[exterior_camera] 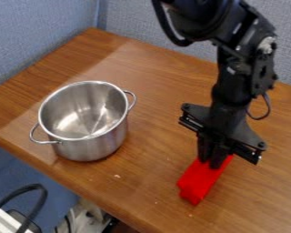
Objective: Move the red object from the metal pot to the table
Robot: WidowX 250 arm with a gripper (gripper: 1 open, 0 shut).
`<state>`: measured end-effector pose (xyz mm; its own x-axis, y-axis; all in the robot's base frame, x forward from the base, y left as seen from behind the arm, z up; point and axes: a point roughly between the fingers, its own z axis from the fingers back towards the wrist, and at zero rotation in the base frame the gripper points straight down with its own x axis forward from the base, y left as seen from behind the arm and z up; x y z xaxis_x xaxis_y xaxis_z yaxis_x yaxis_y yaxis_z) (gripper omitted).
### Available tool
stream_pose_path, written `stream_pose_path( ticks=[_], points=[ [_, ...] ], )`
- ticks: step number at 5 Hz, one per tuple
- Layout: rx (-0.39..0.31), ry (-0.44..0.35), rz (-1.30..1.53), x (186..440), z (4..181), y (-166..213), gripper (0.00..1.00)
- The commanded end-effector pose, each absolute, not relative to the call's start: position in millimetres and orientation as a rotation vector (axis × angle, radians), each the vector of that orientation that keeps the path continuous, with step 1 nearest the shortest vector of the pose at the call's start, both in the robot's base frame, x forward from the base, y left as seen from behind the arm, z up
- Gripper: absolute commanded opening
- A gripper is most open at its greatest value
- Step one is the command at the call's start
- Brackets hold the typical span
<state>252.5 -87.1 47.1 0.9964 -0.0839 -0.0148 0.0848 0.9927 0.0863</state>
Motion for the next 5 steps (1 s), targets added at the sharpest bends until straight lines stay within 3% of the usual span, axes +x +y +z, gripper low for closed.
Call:
stream_pose_path(
  ticks=[1, 3, 5],
  points=[
    [0.107, -0.051, -0.057, 265.2, 77.0, -94.7, 0.0],
    [0.151, -0.037, -0.002, 280.5, 120.8, -84.9, 0.0],
    [0.185, -0.059, -0.049, 268.8, 148.9, -79.0, 0.0]
  ],
)
